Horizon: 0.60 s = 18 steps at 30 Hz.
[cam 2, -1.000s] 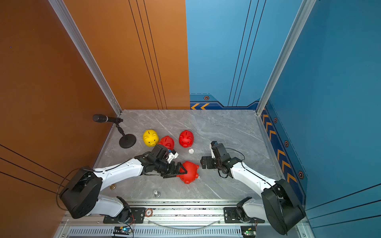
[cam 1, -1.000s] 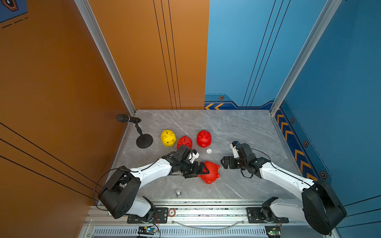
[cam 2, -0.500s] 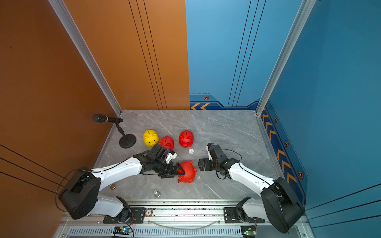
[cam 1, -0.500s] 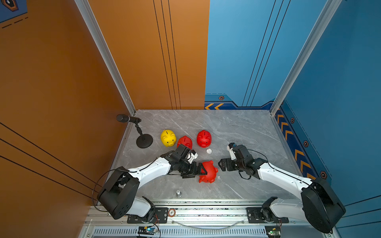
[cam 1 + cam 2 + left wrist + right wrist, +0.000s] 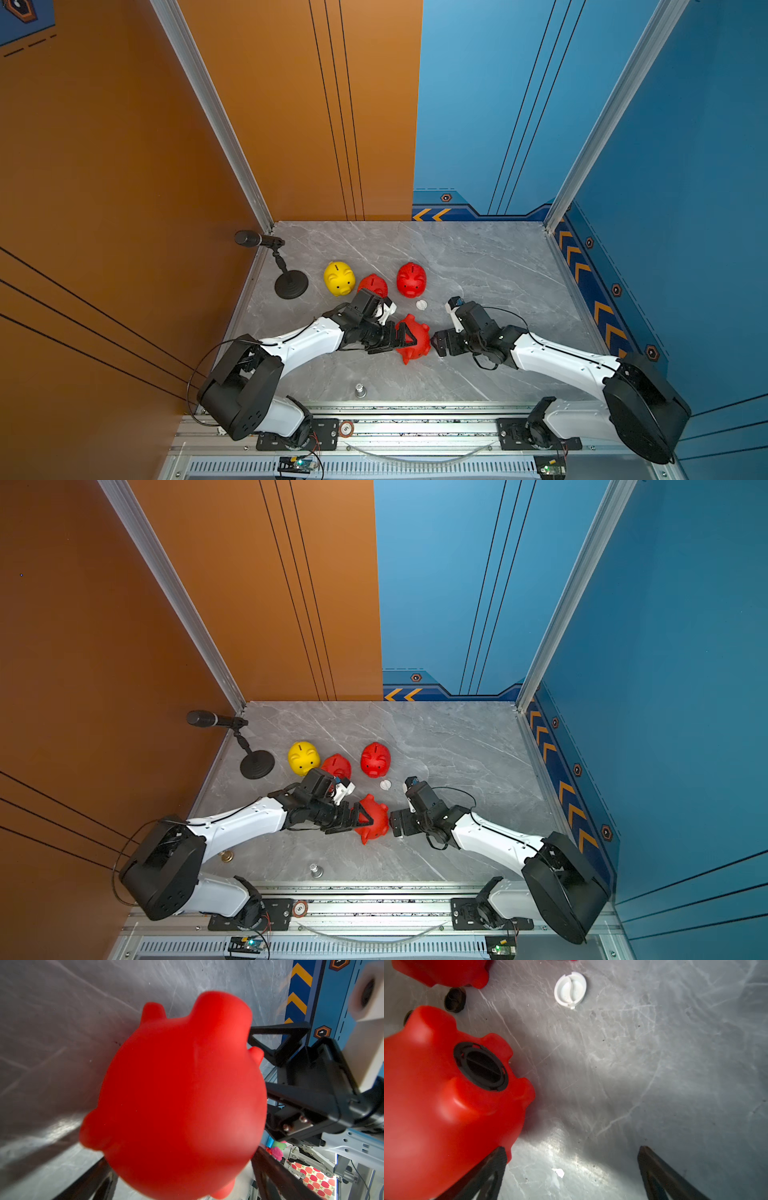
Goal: Open piggy banks
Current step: Adjust the piggy bank at the center of the board.
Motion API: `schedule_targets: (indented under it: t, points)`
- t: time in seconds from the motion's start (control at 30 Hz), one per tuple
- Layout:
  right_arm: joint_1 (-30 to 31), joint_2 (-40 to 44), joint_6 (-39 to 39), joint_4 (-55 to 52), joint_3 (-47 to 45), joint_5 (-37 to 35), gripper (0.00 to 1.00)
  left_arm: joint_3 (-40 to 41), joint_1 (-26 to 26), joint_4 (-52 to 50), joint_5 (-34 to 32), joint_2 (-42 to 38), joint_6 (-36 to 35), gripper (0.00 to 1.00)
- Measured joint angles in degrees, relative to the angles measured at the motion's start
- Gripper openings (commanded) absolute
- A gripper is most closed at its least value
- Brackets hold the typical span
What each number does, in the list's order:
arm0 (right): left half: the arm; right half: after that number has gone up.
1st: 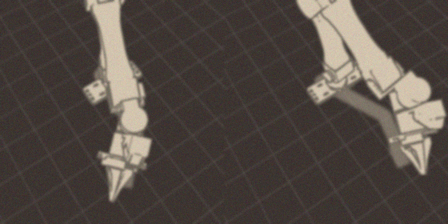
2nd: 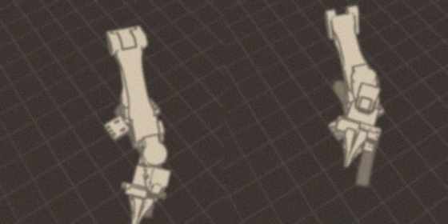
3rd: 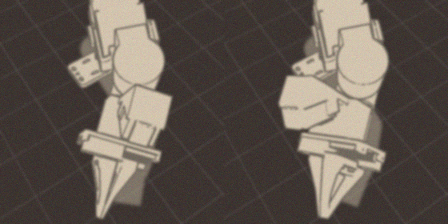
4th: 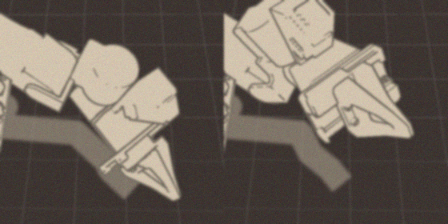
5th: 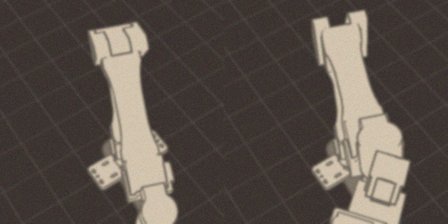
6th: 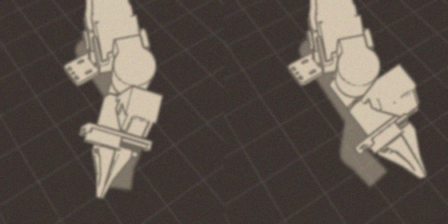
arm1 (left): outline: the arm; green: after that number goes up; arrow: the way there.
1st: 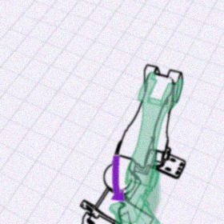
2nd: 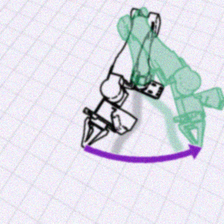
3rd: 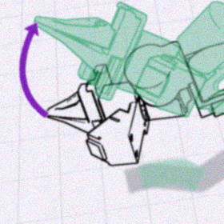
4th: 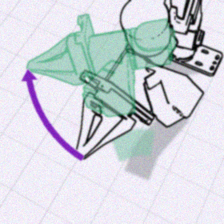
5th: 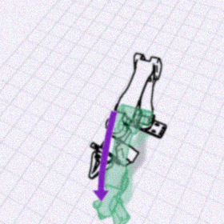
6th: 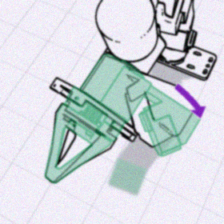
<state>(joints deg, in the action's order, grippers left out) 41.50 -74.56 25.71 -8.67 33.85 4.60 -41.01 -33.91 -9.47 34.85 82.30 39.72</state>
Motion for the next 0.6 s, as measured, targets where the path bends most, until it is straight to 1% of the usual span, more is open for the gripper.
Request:
schedule_targets:
  t: [0.37, 0.6]
  points:
    - [2.51, 2.58, 0.72, 0.13, -1.68, -0.79, 1.00, 1.53, 3.02, 2.71, -1.09, -1.97, 0.37, 0.98]
    - [0.76, 5.95, 1.18, -1.64, -2.32, -2.58, 1.00, 1.77, 4.50, 2.93, -3.34, -4.50, 0.13, 0.98]
